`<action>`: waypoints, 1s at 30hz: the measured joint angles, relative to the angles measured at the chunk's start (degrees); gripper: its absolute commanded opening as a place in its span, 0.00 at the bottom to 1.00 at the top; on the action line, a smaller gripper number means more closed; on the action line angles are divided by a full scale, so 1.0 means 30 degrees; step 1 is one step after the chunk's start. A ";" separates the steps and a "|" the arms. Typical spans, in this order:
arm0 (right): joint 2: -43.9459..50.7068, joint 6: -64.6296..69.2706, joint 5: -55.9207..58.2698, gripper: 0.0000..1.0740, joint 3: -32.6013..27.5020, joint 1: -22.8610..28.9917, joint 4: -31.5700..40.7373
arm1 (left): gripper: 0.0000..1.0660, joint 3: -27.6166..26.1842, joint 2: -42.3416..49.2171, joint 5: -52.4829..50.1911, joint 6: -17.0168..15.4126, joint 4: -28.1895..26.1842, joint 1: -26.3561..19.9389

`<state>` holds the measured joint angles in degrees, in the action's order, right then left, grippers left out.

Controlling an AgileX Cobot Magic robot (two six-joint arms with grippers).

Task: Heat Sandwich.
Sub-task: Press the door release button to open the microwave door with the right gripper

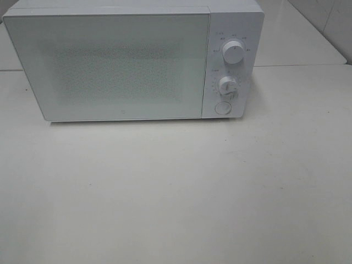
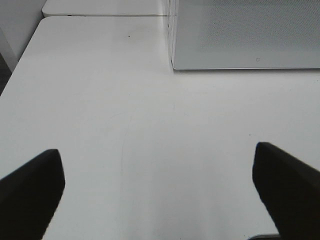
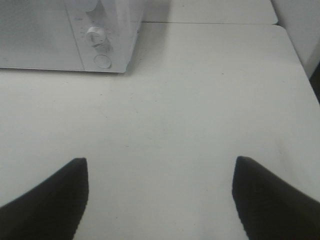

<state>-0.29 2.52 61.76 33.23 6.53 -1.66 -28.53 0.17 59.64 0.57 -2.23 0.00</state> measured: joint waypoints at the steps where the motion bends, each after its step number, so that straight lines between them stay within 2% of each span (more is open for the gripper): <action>1: 0.0172 0.0000 -0.0057 0.71 -0.0286 -0.0497 0.0000 | 0.91 0.0000 0.0000 0.0000 0.0000 0.0000 0.0000; 7: 0.0172 0.0000 -0.0458 0.71 -0.1337 -0.0955 0.0000 | 0.91 0.0000 0.0000 0.0000 0.0000 0.0000 0.0000; 23: 0.0172 0.0000 -0.0573 0.71 -0.1394 -0.0993 0.0000 | 0.91 0.0000 0.0000 0.0000 0.0000 0.0000 0.0000; 30: -0.0382 0.0000 -0.2922 0.71 -0.0993 -0.0993 0.0325 | 0.91 0.0000 0.0000 0.0000 0.0000 0.0000 0.0000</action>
<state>-1.43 2.52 53.00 30.25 3.55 -0.69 -28.53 0.17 59.64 0.57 -2.23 0.00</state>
